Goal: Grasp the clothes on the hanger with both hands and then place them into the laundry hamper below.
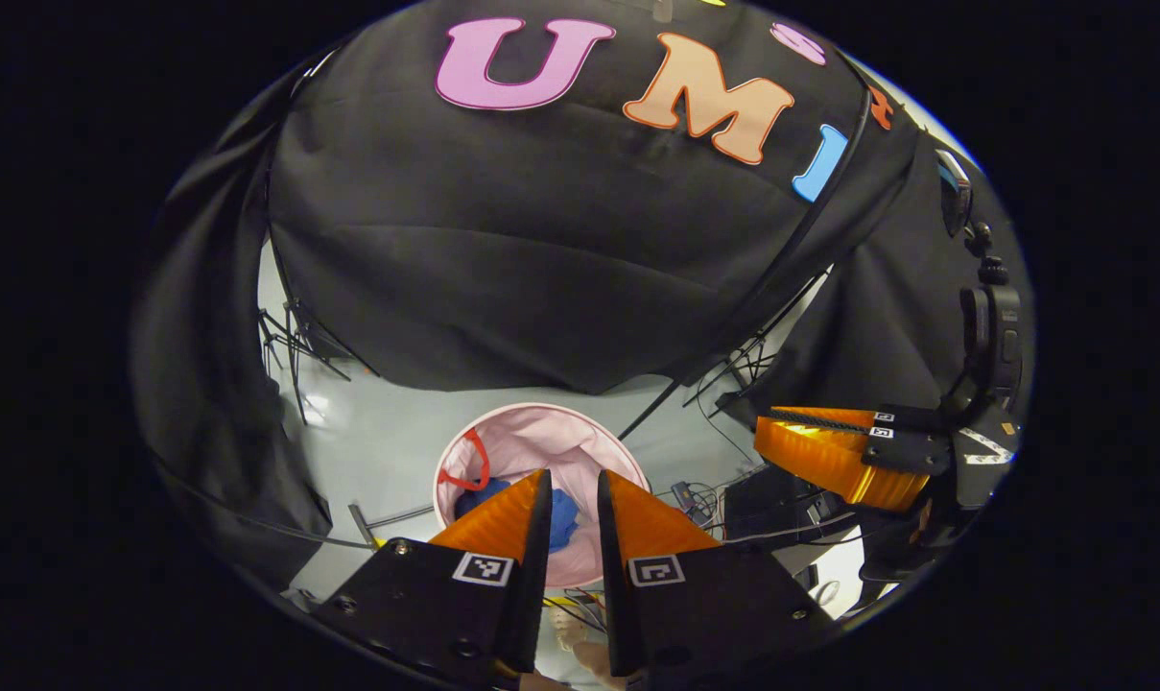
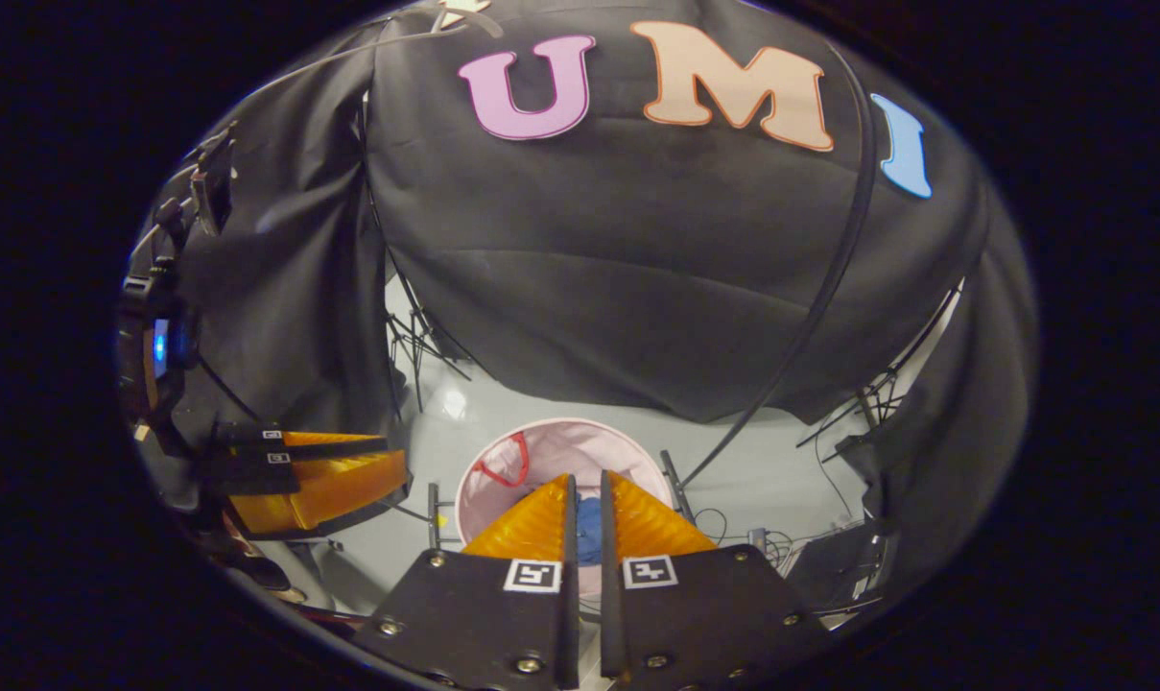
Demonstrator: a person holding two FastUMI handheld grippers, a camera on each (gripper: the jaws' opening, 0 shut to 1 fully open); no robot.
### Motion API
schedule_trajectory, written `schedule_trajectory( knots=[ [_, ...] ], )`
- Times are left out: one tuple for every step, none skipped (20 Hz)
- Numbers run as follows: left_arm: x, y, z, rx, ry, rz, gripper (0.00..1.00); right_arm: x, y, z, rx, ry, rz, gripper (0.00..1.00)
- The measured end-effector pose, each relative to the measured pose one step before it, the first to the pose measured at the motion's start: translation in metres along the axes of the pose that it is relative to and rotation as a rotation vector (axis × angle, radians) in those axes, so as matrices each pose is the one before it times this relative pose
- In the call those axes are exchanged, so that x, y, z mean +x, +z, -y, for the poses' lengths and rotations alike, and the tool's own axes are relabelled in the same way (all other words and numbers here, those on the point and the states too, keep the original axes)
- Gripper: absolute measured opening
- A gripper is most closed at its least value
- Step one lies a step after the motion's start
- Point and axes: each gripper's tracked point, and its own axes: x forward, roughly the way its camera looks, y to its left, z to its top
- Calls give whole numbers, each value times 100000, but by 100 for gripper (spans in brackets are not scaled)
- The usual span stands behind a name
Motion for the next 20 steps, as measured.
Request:
schedule_trajectory(
  knots=[
    [-472,430,-104,527,-170,1331,30,-417,705,40,-452,-224,2342,10],
    [-409,710,155,520,-327,1874,30,-215,858,-8,-598,-339,2652,10],
    [-286,856,402,732,-546,2155,30,-415,774,-87,-566,-376,2554,10],
    [-366,859,397,853,-695,2118,30,-414,851,-106,-376,-194,2317,10],
    [-307,764,460,646,-770,1596,30,-421,888,13,-267,-293,2428,10],
    [-408,940,482,374,-872,1571,30,-458,1044,26,-690,-682,2455,10],
    [-401,1208,512,488,-839,2375,30,-521,1007,158,-674,-964,2689,9],
    [-524,1284,550,679,-836,2702,30,-514,1263,40,-186,-493,2923,10],
    [-473,1367,414,1239,-680,3135,30,-488,1170,-48,108,-326,3136,10],
    [-468,1568,459,1553,-781,3764,30,-613,1514,-116,-40,-216,3509,10],
    [-456,1743,644,1500,-1207,3880,30,-546,1580,103,-471,-460,3618,10],
    [-549,1840,772,872,-1519,4086,30,-682,1609,84,-441,-339,3508,10],
    [-613,1804,746,280,-1661,4389,30,-850,1747,-60,-360,-451,3840,10],
    [-603,2104,732,276,-1592,4485,30,-533,1857,-14,-50,-308,4431,10],
    [-628,2063,557,653,-1204,4487,29,-525,1644,-30,215,-348,3934,9],
    [-439,2037,401,1071,-864,4742,30,-536,1811,-24,553,-234,3785,9],
    [-524,1982,325,1993,-306,4366,29,-644,1802,-124,691,-267,3797,9],
    [-524,1939,173,2581,171,3582,29,-566,1778,68,717,-392,3586,9],
    [-405,1754,18,2795,394,3807,29,-647,1530,31,566,-376,3633,9],
    [-223,1900,50,2815,551,4377,29,-549,1563,52,227,-417,3379,9]
  ],
)
